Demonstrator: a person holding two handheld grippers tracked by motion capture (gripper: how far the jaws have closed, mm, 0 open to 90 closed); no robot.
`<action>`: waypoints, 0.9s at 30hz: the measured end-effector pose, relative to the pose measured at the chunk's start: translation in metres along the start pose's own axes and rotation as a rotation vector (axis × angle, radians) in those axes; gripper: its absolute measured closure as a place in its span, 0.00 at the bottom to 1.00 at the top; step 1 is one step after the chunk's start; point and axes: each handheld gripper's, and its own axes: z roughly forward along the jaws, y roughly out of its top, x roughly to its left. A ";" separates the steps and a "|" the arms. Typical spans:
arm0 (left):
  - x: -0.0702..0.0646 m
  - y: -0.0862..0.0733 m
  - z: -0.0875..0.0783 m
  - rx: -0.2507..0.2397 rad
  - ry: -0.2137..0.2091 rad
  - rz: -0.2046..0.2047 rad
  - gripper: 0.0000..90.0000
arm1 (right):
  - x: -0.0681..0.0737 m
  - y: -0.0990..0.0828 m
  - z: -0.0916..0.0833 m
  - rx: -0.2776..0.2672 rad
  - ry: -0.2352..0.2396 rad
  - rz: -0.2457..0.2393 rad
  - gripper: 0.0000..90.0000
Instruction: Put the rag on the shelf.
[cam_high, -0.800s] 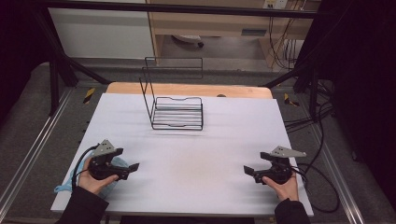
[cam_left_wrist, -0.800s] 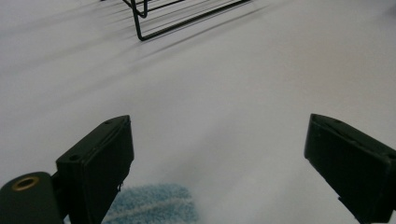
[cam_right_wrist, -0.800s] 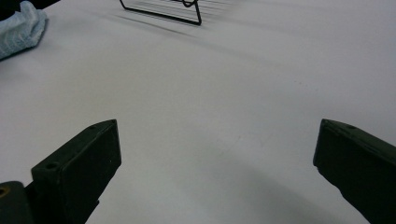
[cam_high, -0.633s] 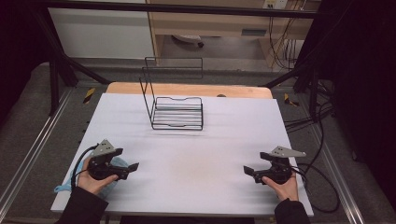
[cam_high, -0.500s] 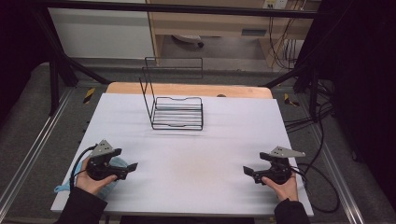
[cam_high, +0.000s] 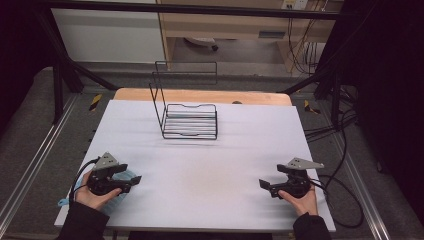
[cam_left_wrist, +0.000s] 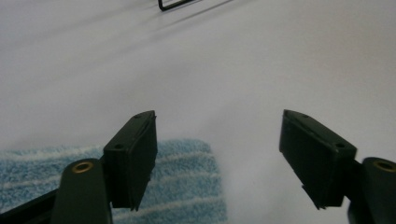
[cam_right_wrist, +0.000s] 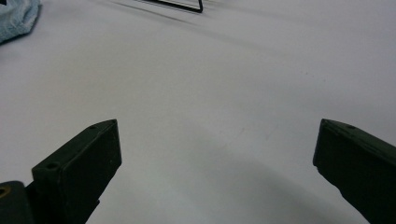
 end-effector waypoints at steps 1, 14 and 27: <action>0.000 0.000 0.000 0.006 0.001 0.000 0.34 | 0.000 0.000 0.000 0.003 -0.002 0.004 0.02; 0.002 -0.005 0.012 0.102 0.048 0.008 0.58 | 0.000 0.000 0.002 0.016 -0.002 -0.002 0.02; -0.001 -0.006 0.024 0.163 0.127 0.018 0.72 | 0.000 0.000 0.003 0.018 -0.005 -0.003 0.02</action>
